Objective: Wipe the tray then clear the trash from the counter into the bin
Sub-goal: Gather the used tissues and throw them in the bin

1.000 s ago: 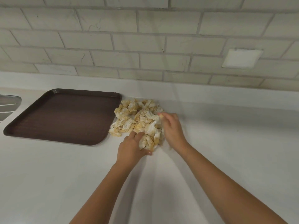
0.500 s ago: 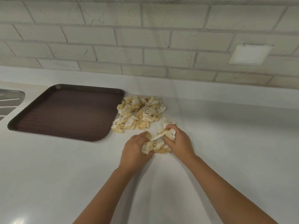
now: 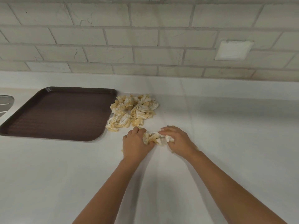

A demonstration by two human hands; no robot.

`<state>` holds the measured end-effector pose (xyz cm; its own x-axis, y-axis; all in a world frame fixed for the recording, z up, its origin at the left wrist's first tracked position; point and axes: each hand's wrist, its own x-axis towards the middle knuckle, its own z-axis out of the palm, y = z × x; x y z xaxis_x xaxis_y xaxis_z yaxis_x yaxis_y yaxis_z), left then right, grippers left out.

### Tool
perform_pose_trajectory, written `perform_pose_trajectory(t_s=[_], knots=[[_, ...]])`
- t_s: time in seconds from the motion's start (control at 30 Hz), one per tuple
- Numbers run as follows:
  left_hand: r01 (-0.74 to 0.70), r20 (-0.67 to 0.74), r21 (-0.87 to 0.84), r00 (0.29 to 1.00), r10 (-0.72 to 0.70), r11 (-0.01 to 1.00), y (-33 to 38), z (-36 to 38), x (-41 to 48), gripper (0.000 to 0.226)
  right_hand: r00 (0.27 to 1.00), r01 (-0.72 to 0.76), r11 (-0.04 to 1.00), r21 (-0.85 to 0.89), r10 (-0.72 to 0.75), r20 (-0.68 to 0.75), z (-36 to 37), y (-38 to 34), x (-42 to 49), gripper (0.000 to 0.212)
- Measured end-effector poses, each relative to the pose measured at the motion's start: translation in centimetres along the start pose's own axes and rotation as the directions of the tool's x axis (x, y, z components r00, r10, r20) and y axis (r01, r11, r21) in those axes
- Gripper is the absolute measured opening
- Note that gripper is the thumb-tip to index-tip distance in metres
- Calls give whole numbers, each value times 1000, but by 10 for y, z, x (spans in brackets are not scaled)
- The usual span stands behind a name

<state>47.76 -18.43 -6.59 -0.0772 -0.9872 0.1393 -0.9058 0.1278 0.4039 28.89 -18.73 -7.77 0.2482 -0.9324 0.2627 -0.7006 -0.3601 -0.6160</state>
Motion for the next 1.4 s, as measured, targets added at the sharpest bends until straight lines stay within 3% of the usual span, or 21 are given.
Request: perform_pose_trajectory(t_s=[0.13, 0.17, 0.23, 0.3, 0.37, 0.43, 0.53, 0.63, 0.7, 0.77, 0.83, 0.9, 0.97, 1.07, 1.17, 1.3, 1.4], knots=[[-73, 35, -55, 997, 75, 996, -8, -6, -1, 51, 994, -20, 993, -115, 7, -112, -3, -7, -14, 26], [-99, 56, -46, 993, 102, 994, -10, -8, -2, 50, 988, -39, 995, -96, 24, -155, -4, -6, -18, 29], [-150, 73, -32, 986, 152, 988, -15, -13, -8, 44, 958, -194, 980, 55, 201, -206, -9, -12, -29, 28], [-173, 64, -44, 982, 175, 984, -20, -16, -17, 37, 852, -395, 877, 273, 461, -247, -16, -17, -42, 27], [-178, 51, -62, 982, 181, 982, -23, -19, -26, 35, 717, -467, 744, 477, 635, -289, -25, -21, -55, 25], [-205, 40, -73, 977, 209, 976, -24, -19, -32, 37, 631, -389, 651, 652, 704, -327, -37, -30, -67, 15], [-206, 45, -182, 975, 217, 962, -17, -22, -37, 37, 521, -302, 545, 782, 782, -344, -57, -36, -83, 26], [-185, 53, -295, 976, 209, 937, -2, -24, -44, 36, 458, -337, 569, 750, 795, -397, -68, -30, -101, 21], [-176, 75, -360, 973, 217, 916, 9, -25, -51, 35, 476, -407, 616, 674, 773, -419, -67, -26, -116, 10], [-195, 69, -403, 968, 242, 894, 16, -23, -60, 32, 546, -484, 713, 507, 699, -462, -61, -18, -137, 20], [-195, 75, -426, 966, 249, 883, 22, -20, -70, 31, 659, -609, 789, 81, 560, -501, -53, -3, -156, 29], [-171, 96, -449, 967, 237, 877, 31, -17, -78, 32, 702, -688, 698, -197, 572, -424, -49, 6, -168, 44], [-133, 128, -497, 966, 224, 858, 44, -16, -85, 34, 754, -635, 745, -205, 541, -372, -50, 4, -176, 46], [-15, 224, -612, 955, 192, 791, 73, -15, -91, 33, 846, -468, 860, -204, 369, -386, -54, -9, -189, 26], [70, 287, -704, 938, 194, 707, 104, -11, -98, 40, 926, -336, 882, -329, 247, -284, -50, -15, -211, 47], [104, 329, -757, 913, 239, 645, 146, -3, -120, 38, 946, -289, 838, -462, 177, -271, -61, -11, -248, 46], [141, 374, -804, 875, 308, 578, 195, 9, -155, 37, 900, -386, 858, -339, 271, -341, -98, 6, -294, 33]])
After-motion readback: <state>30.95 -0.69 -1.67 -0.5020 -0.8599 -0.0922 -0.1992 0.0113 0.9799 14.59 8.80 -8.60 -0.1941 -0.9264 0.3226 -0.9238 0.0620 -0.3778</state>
